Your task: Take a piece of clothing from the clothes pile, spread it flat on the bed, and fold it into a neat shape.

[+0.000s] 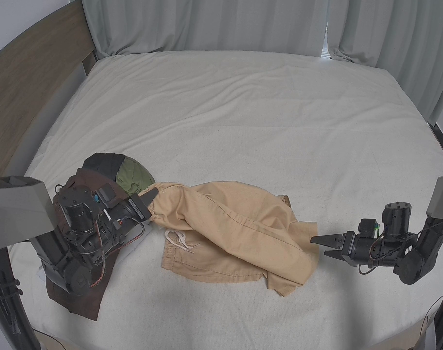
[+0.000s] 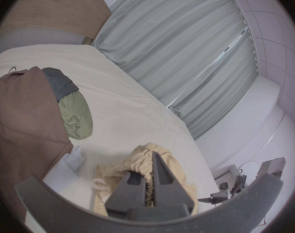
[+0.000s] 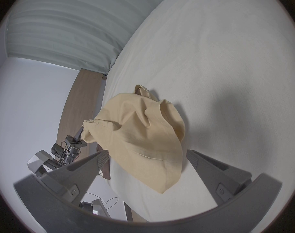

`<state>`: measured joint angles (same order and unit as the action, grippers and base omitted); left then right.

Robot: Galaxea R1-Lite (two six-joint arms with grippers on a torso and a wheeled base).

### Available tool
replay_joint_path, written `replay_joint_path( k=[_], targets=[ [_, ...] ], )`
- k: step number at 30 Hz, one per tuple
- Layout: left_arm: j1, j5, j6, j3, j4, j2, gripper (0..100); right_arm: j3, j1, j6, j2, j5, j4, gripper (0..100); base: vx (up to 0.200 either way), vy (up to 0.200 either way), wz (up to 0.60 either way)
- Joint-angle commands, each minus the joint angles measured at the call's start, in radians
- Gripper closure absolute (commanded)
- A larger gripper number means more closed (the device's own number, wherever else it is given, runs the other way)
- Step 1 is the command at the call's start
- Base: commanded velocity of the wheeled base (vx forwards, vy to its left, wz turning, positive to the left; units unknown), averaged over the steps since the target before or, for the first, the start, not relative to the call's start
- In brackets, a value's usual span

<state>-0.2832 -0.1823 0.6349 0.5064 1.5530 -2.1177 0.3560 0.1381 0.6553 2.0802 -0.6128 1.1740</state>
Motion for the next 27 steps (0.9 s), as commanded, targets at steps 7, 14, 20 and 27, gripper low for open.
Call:
replay_joint_path(
  k=[7, 14, 20, 27],
  targets=[
    [-0.002, 0.0, 0.0, 0.0, 0.002, -0.002, 100, -0.009, 0.035, 0.067, 0.173, 0.002, 0.148, 0, 0.0, 0.0, 0.0],
    [-0.001, 0.0, 0.0, 0.001, 0.002, -0.002, 100, -0.029, 0.09, 0.201, 0.195, 0.007, 0.288, 0, 0.0, 0.0, 0.0],
    [-0.001, 0.0, 0.0, 0.001, 0.002, -0.002, 100, -0.051, 0.115, 0.274, 0.196, -0.002, 0.365, 0, 0.0, 0.0, 0.0],
    [0.001, 0.0, 0.0, 0.003, 0.002, -0.004, 100, -0.106, 0.106, 0.303, 0.064, -0.114, 0.365, 0, 0.0, 0.0, 0.0]
  ],
)
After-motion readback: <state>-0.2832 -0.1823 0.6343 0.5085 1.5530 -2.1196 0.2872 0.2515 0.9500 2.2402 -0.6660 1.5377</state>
